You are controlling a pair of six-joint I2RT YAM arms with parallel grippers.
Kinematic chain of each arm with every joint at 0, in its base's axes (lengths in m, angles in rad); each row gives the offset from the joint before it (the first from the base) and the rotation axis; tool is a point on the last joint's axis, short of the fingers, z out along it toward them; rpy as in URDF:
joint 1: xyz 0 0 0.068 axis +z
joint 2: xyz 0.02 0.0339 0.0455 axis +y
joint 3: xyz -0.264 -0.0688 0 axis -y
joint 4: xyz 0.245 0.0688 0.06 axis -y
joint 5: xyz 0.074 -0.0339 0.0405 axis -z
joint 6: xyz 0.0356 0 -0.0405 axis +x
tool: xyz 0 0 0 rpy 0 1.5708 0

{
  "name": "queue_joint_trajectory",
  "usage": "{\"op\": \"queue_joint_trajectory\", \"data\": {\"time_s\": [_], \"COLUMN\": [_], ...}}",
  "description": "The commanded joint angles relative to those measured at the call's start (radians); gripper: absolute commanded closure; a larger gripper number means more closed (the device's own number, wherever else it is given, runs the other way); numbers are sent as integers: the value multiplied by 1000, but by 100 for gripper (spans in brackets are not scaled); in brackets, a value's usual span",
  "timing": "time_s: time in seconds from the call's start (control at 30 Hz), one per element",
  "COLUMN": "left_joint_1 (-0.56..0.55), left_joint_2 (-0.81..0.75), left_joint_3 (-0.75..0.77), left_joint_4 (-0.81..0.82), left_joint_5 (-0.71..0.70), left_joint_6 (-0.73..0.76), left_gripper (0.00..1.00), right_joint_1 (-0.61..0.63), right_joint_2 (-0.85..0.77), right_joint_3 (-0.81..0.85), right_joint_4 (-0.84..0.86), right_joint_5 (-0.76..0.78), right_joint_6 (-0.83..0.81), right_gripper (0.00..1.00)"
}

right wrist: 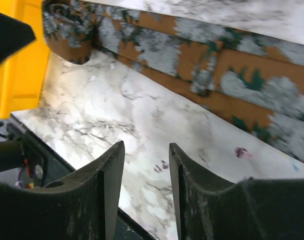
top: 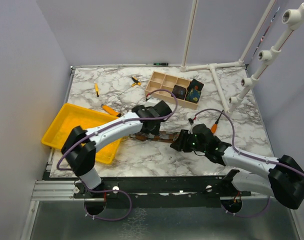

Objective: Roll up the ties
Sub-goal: Roll the tie at the center of the board.

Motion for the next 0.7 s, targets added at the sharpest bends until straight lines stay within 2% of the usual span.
{"op": "queue_joint_trajectory", "data": {"time_s": [0.0,0.13,0.3,0.5,0.67], "left_joint_1": [155,222,237,261,299], "left_joint_2": [-229,-410,-518,-585,-612], "left_joint_3": [-173,-360,-507,-561,-563], "left_joint_4": [197,343,408,427,431], "left_joint_5": [244,356,334,300,282], "left_joint_6": [68,66,27,12,56], "left_gripper": [15,20,25,35,36], "right_joint_1": [21,34,115,183,184], "right_joint_2": [139,263,433,599,624], "right_joint_3": [111,216,373,508,537], "right_joint_4": [82,103,73,42,63], "right_joint_5": [-123,-155,-147,-122,-26], "right_joint_6": [-27,-25,-33,14,113], "right_gripper": [57,60,63,68,68]}}
